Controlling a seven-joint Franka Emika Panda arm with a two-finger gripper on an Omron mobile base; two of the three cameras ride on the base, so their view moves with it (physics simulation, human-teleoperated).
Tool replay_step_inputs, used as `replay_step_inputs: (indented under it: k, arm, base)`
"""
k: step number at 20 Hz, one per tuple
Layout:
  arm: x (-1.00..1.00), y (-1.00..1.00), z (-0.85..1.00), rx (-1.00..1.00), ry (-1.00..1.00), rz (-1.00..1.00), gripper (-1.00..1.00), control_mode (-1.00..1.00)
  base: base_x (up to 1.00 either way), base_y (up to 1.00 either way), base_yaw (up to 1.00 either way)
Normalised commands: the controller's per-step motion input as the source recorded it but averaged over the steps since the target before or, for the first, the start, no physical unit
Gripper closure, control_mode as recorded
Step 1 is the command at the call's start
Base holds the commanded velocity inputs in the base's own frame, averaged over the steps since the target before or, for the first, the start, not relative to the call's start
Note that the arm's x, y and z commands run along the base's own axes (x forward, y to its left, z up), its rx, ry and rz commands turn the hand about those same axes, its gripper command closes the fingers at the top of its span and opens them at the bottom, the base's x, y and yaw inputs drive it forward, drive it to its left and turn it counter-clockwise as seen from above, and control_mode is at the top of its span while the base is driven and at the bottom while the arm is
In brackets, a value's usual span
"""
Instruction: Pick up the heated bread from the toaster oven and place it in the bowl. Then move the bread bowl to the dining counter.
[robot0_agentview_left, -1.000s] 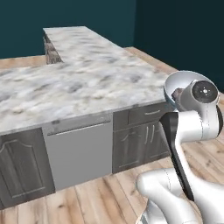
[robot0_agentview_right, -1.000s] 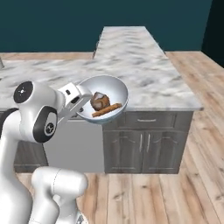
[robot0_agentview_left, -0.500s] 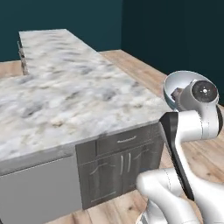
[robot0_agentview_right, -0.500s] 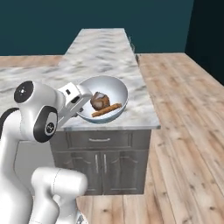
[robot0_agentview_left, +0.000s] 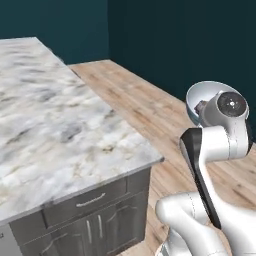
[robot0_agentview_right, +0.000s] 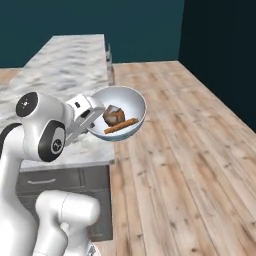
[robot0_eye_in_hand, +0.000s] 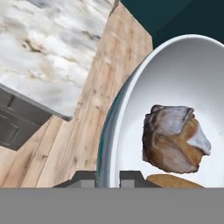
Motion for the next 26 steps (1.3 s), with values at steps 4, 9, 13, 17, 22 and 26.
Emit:
replay_step_inputs:
  k: [4,9,13,17,22,26]
  arm:
    - [0.0,0.0,0.0,0.0,0.0,0.0,1.0,1.0]
    - [0.0,0.0,0.0,0.0,0.0,0.0,1.0,1.0]
    - [0.0,0.0,0.0,0.0,0.0,0.0,1.0,1.0]
    - [0.0,0.0,0.0,0.0,0.0,0.0,1.0,1.0]
    - [0.0,0.0,0.0,0.0,0.0,0.0,1.0,1.0]
    - [0.0,0.0,0.0,0.0,0.0,0.0,1.0,1.0]
  base:
    - [0.68,-1.0,-0.22]
    - [0.9,-1.0,-0.11]
    - [1.0,-0.9,0.18]
    - [1.0,-0.63,0.33]
    - [1.0,-0.53,0.33]
    - [1.0,-0.51,0.34]
